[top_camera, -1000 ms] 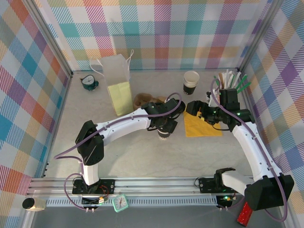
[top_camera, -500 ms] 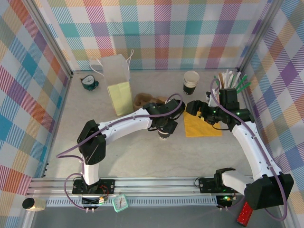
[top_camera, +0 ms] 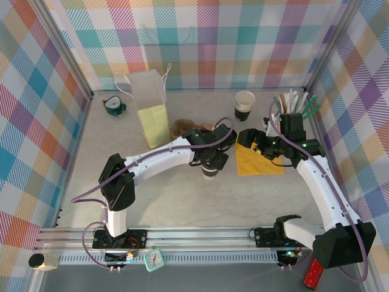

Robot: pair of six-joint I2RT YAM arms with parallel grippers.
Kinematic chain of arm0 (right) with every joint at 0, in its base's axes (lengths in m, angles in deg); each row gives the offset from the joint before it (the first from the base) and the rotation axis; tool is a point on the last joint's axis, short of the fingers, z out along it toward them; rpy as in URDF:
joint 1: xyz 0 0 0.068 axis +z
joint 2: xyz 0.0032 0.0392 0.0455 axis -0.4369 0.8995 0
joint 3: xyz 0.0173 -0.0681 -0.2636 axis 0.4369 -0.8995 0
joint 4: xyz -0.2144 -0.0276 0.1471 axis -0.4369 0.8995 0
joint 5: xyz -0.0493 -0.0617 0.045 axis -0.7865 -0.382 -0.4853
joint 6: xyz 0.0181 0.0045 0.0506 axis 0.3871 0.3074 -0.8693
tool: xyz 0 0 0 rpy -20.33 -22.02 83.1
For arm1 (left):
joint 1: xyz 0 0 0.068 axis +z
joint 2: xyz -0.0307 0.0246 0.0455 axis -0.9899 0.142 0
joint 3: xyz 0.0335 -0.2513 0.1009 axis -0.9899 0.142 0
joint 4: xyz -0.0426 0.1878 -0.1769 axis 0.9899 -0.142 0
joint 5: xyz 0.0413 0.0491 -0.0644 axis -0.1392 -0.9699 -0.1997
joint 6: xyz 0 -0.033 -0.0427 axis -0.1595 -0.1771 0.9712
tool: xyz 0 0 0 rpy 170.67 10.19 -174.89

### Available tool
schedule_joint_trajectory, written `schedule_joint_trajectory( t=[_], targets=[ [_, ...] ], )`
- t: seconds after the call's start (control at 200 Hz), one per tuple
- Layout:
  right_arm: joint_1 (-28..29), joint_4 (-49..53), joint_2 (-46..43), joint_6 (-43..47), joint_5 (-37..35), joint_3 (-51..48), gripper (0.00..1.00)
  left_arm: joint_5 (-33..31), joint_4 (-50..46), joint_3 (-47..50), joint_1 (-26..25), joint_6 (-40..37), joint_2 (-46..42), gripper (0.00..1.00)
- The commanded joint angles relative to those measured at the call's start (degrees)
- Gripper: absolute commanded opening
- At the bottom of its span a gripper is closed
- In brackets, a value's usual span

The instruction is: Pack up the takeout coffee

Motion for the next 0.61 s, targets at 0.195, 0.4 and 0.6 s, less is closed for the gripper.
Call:
schedule_joint_trajectory(
  t=[0.195, 0.4, 0.6],
  targets=[
    [0.56, -0.91, 0.13, -0.22, -0.16, -0.42, 0.99, 1.88, -2.69, 0.39, -0.64, 0.32, -0.78, 0.73],
    [0.79, -0.9, 0.21, -0.22, -0.24, -0.2, 0.99, 1.69, -2.6, 0.39, -0.68, 0.38, -0.24, 0.73],
    [0.83, -0.84, 0.05, -0.22, -0.41, -0.19, 0.99, 0.67, -3.46, 0.65, -0.64, 0.36, 0.19, 0.73]
  ],
)
